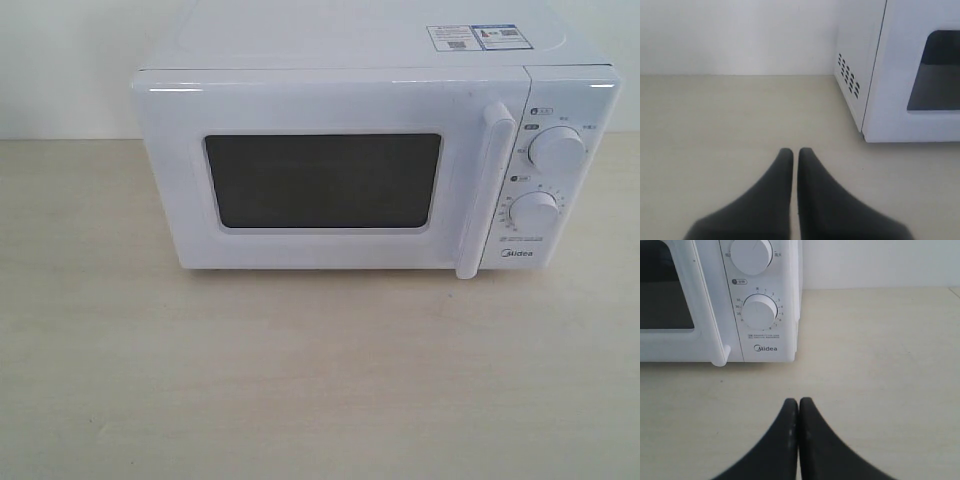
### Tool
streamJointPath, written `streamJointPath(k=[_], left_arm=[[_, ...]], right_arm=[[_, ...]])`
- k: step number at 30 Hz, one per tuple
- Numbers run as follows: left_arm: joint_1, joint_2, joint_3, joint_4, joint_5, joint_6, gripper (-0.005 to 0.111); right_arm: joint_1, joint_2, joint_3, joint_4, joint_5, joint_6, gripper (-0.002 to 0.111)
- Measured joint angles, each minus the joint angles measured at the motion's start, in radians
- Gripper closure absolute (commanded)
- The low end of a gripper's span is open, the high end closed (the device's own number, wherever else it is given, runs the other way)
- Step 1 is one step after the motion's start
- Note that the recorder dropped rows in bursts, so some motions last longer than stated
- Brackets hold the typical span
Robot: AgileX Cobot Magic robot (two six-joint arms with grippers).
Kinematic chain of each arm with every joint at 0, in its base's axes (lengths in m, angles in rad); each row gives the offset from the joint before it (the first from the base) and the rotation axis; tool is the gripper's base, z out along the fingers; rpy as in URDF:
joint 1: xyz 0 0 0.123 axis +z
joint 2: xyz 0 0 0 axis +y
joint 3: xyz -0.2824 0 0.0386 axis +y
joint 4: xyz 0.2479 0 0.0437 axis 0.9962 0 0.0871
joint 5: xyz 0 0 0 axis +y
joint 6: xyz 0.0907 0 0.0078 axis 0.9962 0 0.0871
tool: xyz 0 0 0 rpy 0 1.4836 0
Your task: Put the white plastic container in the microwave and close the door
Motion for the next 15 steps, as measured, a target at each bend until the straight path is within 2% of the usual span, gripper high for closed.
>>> streamJointPath(k=[15], left_arm=[[0.000, 0.000, 0.000, -0.044, 0.006, 0.015, 0.102]], right_arm=[[0.000, 0.000, 0.000, 0.000, 0.000, 0.000, 0.109]])
